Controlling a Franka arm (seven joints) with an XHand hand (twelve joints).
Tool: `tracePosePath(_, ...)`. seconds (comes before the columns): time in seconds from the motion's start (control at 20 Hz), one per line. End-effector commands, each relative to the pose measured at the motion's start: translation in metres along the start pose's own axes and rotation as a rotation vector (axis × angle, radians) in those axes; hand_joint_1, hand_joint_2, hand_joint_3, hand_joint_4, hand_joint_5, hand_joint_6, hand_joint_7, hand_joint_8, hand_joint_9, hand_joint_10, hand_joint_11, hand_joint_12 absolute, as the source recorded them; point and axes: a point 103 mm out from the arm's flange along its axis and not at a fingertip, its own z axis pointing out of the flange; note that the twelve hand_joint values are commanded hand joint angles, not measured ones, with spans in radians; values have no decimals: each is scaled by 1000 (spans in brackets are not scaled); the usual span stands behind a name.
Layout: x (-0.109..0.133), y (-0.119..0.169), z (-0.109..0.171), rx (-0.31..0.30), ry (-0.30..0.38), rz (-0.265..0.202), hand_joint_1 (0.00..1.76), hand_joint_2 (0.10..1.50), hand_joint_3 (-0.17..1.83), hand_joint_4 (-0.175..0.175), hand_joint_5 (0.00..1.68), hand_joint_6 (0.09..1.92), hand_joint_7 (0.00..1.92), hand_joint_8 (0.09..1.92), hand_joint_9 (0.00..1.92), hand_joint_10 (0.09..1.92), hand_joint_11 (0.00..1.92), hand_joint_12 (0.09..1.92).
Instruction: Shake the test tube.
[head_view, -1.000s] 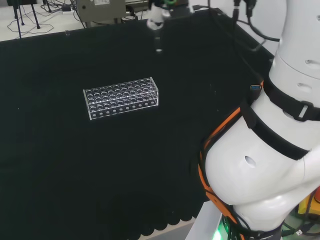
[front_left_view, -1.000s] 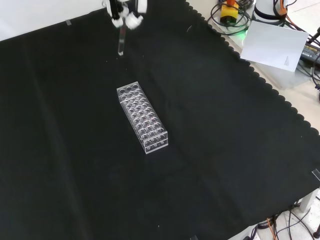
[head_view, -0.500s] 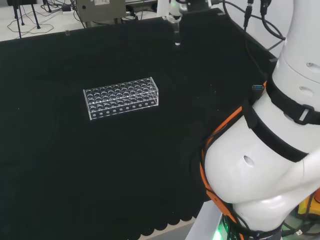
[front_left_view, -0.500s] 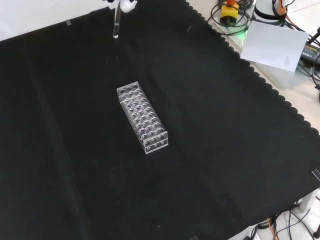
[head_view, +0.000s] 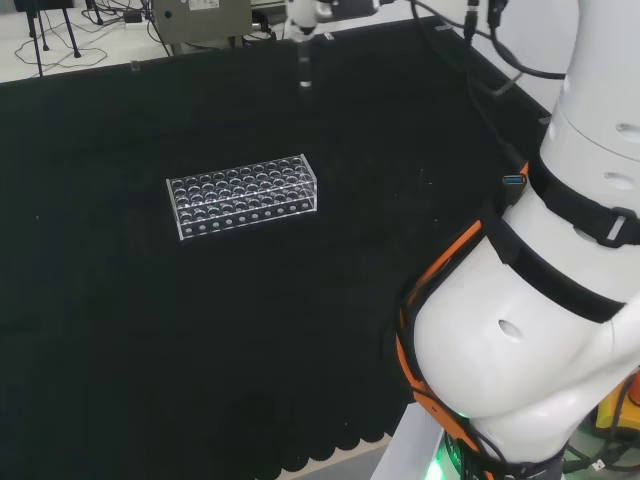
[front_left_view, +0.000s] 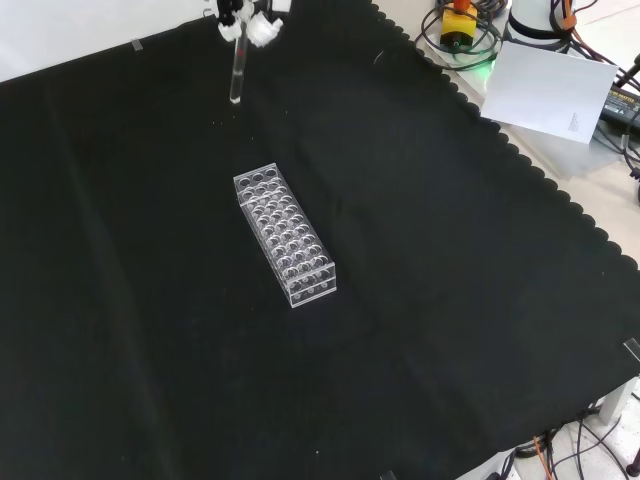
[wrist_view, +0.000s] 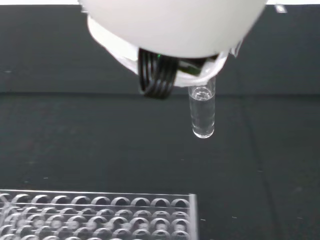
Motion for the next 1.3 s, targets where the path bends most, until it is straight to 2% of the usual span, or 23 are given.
tracePosePath(0.05, 116, 31, 2, -8, 83, -227, 1247, 520, 762, -175, 1548, 177, 1777, 430, 1639, 734, 1398, 1015)
tracePosePath(0.4, 174, 39, -4, -15, 107, -332, 1247, 520, 761, -175, 1550, 173, 1778, 428, 1639, 735, 1398, 1015)
tracePosePath(0.65, 190, 38, -2, -8, 110, -368, 1247, 520, 761, -175, 1551, 170, 1779, 427, 1639, 735, 1398, 1015)
tracePosePath(0.9, 175, 35, 7, 12, 91, -344, 1247, 520, 761, -175, 1553, 167, 1779, 427, 1638, 735, 1398, 1015)
tracePosePath(1.3, 109, 27, 31, 64, 30, -227, 1247, 520, 761, -175, 1555, 162, 1780, 425, 1638, 736, 1399, 1015)
